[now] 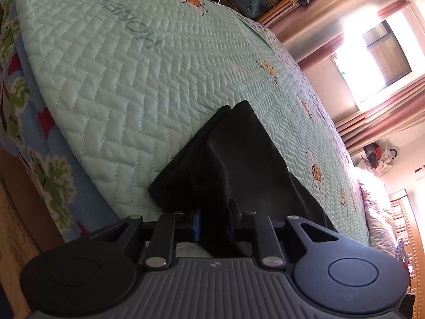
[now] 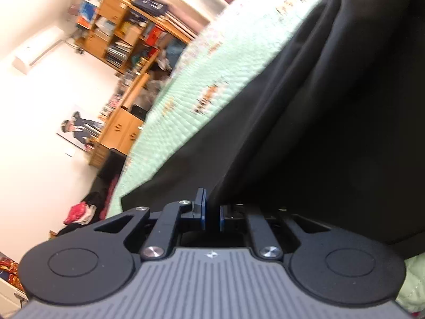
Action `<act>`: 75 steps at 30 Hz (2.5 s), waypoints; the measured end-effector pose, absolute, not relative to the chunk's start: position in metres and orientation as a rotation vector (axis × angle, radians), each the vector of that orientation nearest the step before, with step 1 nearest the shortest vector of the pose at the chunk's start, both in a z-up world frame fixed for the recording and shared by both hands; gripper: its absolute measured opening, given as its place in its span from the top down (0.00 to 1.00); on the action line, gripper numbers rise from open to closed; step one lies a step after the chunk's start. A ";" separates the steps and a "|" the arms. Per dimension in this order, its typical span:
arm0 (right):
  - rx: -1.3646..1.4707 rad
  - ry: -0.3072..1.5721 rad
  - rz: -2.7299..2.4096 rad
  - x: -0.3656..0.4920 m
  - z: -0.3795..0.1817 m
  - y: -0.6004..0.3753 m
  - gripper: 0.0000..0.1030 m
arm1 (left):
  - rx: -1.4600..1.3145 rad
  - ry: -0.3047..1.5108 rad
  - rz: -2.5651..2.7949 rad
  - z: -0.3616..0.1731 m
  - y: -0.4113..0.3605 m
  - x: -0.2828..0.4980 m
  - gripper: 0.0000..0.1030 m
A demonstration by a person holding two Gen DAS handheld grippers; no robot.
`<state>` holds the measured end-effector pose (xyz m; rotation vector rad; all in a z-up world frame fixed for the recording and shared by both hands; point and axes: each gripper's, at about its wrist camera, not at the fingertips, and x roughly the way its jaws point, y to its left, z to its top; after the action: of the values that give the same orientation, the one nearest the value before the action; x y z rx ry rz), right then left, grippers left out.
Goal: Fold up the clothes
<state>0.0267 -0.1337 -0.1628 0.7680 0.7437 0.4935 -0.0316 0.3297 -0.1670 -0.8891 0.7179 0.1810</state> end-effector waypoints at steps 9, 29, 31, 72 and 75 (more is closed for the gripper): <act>0.693 0.855 0.479 0.008 -0.197 -0.138 0.90 | -0.845 0.737 0.223 -0.164 0.327 -0.031 0.80; 0.680 0.879 0.634 -0.004 -0.191 -0.169 0.46 | -0.534 0.732 -0.163 -0.069 0.115 0.019 0.54; 0.665 0.886 0.626 -0.014 -0.188 -0.185 0.45 | -0.529 0.781 -0.249 -0.083 0.080 0.043 0.54; 0.958 0.469 0.061 0.112 -0.144 -0.490 0.33 | -0.370 1.141 -0.757 -0.111 -0.311 0.406 0.17; 1.000 0.447 0.067 0.095 -0.149 -0.498 0.32 | -0.230 1.121 -0.837 -0.105 -0.332 0.408 0.06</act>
<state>0.0952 -0.4983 -0.1485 0.9997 0.4469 0.0672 0.4079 -0.3324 -0.1051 -0.2304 1.1212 -0.8371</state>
